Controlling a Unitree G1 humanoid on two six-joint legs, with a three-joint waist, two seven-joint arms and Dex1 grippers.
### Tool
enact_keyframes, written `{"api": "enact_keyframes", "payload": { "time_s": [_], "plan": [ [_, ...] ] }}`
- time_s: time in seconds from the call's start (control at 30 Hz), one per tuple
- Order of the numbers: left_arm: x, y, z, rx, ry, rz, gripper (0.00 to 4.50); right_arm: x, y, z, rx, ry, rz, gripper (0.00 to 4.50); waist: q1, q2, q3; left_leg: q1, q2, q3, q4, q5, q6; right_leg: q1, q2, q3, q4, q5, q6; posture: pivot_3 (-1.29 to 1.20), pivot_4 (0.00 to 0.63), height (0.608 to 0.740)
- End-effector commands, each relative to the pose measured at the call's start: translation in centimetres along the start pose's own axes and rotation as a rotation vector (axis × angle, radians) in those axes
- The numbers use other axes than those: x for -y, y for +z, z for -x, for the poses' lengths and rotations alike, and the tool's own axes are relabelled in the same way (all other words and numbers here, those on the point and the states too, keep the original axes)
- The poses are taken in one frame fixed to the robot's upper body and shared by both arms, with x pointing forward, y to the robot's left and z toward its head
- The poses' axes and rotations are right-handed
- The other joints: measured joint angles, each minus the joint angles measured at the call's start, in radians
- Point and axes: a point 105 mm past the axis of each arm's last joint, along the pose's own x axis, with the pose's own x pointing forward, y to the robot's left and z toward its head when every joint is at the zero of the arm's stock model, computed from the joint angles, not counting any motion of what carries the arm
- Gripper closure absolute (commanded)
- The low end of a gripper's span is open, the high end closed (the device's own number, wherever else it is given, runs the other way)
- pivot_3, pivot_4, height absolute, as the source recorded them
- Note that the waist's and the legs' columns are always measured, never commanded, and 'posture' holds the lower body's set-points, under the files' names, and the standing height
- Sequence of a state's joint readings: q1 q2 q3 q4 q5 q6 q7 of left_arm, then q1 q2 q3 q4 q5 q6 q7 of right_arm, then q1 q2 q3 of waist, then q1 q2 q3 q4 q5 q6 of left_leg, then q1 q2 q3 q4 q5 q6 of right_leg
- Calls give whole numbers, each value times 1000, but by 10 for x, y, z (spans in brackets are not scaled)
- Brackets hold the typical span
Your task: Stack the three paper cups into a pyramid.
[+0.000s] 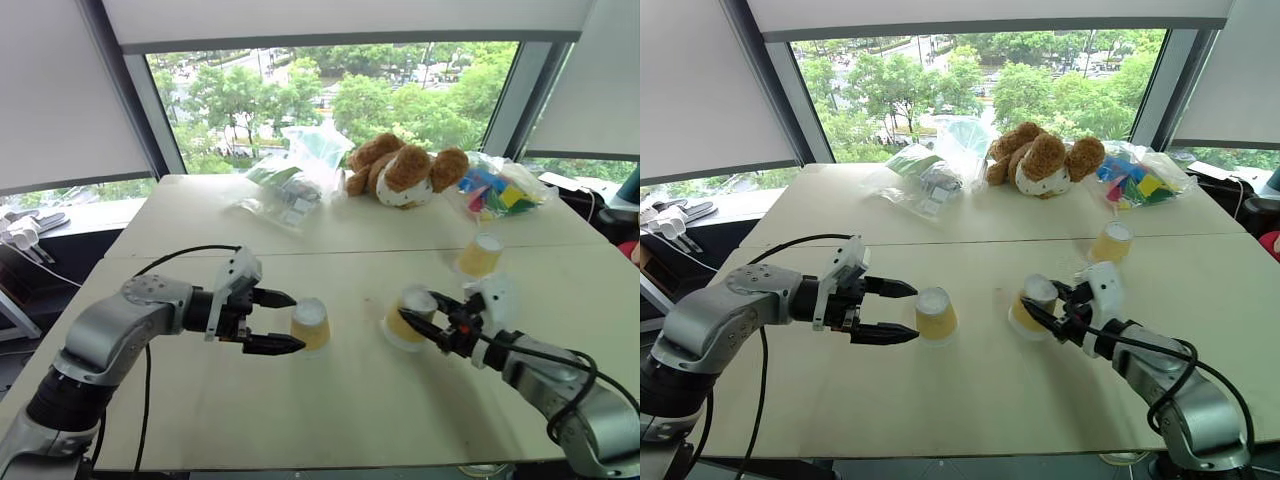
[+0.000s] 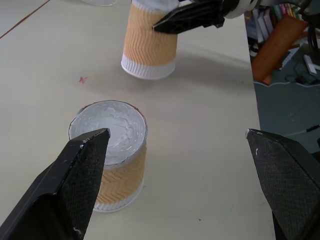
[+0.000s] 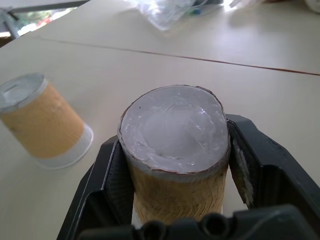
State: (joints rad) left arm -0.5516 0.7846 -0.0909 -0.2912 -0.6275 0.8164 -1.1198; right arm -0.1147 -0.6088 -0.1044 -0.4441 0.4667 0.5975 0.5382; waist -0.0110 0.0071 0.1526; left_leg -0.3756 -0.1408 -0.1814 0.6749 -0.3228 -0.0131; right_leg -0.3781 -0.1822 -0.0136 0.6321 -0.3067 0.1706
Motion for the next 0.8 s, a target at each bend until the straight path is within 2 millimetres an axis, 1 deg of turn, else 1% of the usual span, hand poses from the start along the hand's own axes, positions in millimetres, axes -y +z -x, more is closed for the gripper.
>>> {"api": "enact_keyframes", "payload": {
  "time_s": [0.03,0.07,0.13,0.17,0.2,0.23,0.33,0.47,0.53,0.6,0.67,0.73,0.77,0.8],
  "plan": [
    [4,5,3,6,4,-37,0,-7,3,-5,9,44,58,2250,-1,0,0,0,0,0,0,0,0,0,0,0,0,0,0,0,150,740],
    [4,5,4,5,7,-36,0,-8,2,-6,7,52,64,2250,-1,0,0,0,0,0,0,0,0,0,0,0,0,0,0,0,150,740],
    [4,4,4,3,11,-36,0,-8,1,-8,7,54,69,1206,-1,-1,0,0,0,0,0,0,0,0,1,0,0,0,0,0,150,740],
    [3,4,4,4,13,-35,0,-7,1,-9,5,56,78,838,-1,-1,0,0,0,0,0,0,0,0,1,0,1,0,0,0,150,740],
    [3,5,4,4,15,-35,0,-6,1,-9,4,56,83,271,-1,-1,0,0,0,0,0,0,0,0,1,0,1,0,0,0,150,740],
    [2,4,4,5,18,-33,0,-6,3,-8,5,58,94,28,-1,-1,0,0,0,0,0,0,0,0,0,0,1,0,0,0,150,740],
    [1,4,5,5,23,-32,0,-7,11,-3,13,76,106,28,0,-1,0,0,0,0,0,0,0,0,0,0,1,0,0,0,150,740],
    [-1,4,6,4,26,-30,0,-5,40,15,82,73,81,28,1,-1,0,0,0,0,0,0,0,-1,0,0,1,0,0,0,150,740],
    [-3,4,7,3,26,-28,0,4,58,23,136,44,45,28,1,-1,0,0,0,0,0,0,0,-1,0,0,1,0,0,0,150,740],
    [-5,4,8,5,26,-26,0,20,76,30,215,-15,-9,28,0,-1,1,0,0,0,0,0,0,-1,0,0,1,0,0,0,150,740],
    [-6,5,7,5,25,-29,0,50,81,30,251,-145,-20,28,-1,-1,1,0,0,0,0,0,0,-1,0,0,1,0,0,0,150,740],
    [-8,5,6,5,24,-33,0,87,72,23,211,-326,20,28,-1,-1,1,0,0,0,0,0,0,0,0,0,1,0,0,0,150,740],
    [-8,5,5,5,24,-35,0,98,67,21,192,-378,35,28,-2,-1,1,0,0,1,0,0,0,0,0,0,1,0,0,0,150,740],
    [-8,5,5,6,23,-35,0,117,60,16,166,-462,48,28,-2,-1,1,0,0,1,0,0,0,-1,0,0,1,0,0,0,150,740]
  ]
}}
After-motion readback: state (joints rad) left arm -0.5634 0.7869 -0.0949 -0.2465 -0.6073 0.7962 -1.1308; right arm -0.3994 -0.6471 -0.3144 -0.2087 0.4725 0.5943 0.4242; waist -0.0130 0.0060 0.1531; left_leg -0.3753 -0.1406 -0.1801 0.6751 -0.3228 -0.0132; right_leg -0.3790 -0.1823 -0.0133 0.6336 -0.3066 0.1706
